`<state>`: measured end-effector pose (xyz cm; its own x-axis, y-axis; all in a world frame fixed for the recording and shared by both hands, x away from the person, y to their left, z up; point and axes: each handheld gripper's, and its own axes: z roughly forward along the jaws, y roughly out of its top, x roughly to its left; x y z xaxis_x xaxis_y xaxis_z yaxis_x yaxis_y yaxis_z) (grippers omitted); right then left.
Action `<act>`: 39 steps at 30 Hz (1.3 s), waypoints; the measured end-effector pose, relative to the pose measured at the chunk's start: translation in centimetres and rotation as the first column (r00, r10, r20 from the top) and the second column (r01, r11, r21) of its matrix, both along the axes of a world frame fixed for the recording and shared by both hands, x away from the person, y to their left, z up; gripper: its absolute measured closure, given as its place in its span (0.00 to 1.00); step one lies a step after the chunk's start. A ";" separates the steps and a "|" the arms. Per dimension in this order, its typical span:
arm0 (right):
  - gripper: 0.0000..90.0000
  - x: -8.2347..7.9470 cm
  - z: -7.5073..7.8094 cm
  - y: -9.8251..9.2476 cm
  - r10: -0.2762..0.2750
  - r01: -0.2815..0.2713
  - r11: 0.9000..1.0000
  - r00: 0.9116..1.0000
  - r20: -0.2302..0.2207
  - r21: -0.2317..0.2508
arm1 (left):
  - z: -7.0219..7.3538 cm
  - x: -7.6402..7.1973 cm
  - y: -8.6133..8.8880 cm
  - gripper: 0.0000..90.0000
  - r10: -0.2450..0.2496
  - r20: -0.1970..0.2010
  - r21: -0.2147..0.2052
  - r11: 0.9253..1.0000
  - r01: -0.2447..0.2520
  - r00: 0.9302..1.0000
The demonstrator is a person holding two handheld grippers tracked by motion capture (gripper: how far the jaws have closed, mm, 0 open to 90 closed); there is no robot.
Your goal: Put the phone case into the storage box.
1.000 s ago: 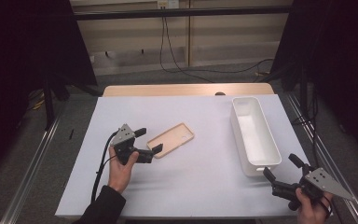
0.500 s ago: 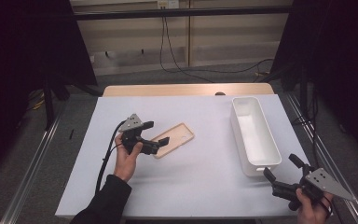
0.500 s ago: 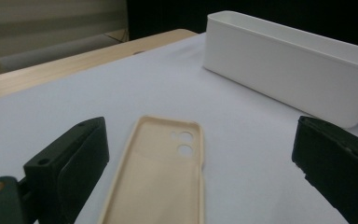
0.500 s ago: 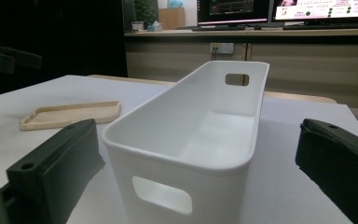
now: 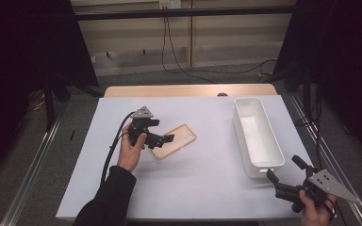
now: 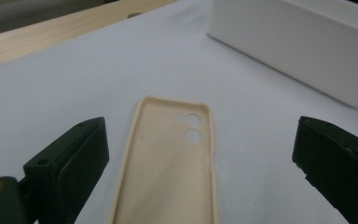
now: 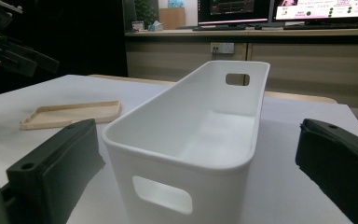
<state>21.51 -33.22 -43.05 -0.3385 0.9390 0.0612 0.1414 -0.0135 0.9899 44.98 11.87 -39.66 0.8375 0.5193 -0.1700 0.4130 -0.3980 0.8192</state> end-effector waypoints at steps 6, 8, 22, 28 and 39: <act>0.00 0.0 0.0 0.0 0.000 0.000 1.000 1.000 0.000 0.001 | 0.2 0.8 -0.7 0.06 -0.007 -0.021 0.082 0.997 0.009 1.000; 0.00 0.0 0.0 0.0 0.000 0.000 1.000 1.000 -0.001 0.001 | 0.3 1.0 -0.9 0.06 -0.007 -0.041 0.107 0.994 0.011 0.999; 0.00 0.0 0.0 0.0 0.002 -0.002 1.000 1.000 -0.001 -0.001 | 0.5 2.0 -1.8 0.07 -0.037 -0.099 0.234 0.970 0.060 0.994; 0.00 0.0 0.0 0.0 0.003 -0.003 1.000 1.000 -0.002 -0.002 | 0.2 2.2 -1.9 0.08 -0.050 -0.111 0.282 0.956 0.079 0.993; 0.00 0.0 0.0 0.0 0.003 -0.003 1.000 1.000 -0.001 -0.002 | -0.5 2.7 -1.5 0.21 -0.030 -0.132 0.389 0.918 0.079 0.991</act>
